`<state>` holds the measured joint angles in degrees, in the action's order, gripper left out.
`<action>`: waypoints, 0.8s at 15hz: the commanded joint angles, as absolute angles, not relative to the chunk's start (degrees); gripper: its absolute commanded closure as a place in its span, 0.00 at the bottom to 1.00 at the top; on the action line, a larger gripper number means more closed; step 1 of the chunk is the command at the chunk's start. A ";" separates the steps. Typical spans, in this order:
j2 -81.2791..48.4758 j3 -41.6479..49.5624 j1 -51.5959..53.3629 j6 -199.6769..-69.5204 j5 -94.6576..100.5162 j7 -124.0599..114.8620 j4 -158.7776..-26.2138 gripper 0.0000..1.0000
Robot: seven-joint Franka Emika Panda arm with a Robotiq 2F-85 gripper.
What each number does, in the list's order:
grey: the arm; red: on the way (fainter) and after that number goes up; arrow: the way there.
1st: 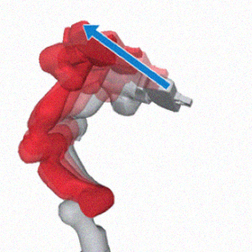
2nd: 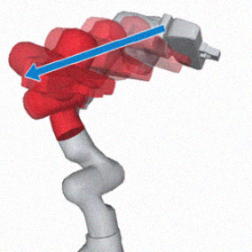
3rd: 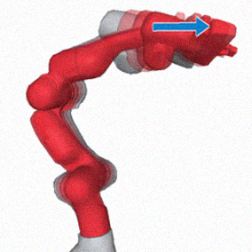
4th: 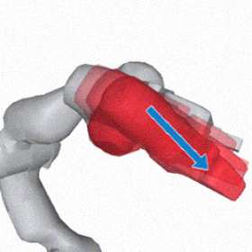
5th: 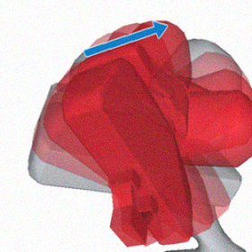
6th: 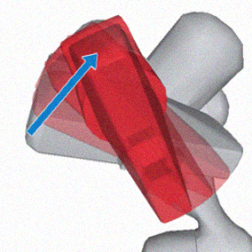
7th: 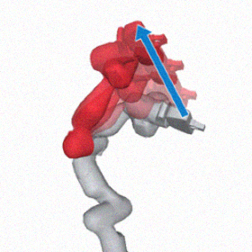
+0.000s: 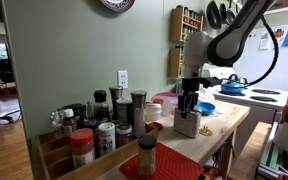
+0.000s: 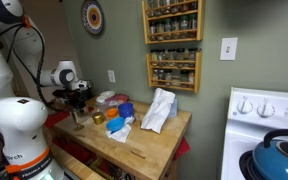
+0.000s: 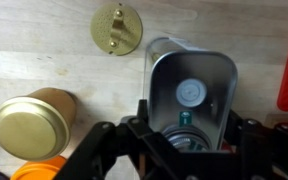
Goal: Pick up the silver can and turn it ninety degrees anticlockwise, put the silver can back on the table
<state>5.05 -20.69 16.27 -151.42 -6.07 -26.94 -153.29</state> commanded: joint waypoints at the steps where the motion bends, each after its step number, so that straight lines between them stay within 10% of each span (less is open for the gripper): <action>1: 5.50 -20.41 16.29 -150.98 -5.13 -29.64 -153.45 0.59; 12: 18.30 -21.71 15.33 -134.87 -2.28 -36.66 -147.89 0.59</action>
<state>14.43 -20.76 16.26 -139.06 -4.43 -34.19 -149.01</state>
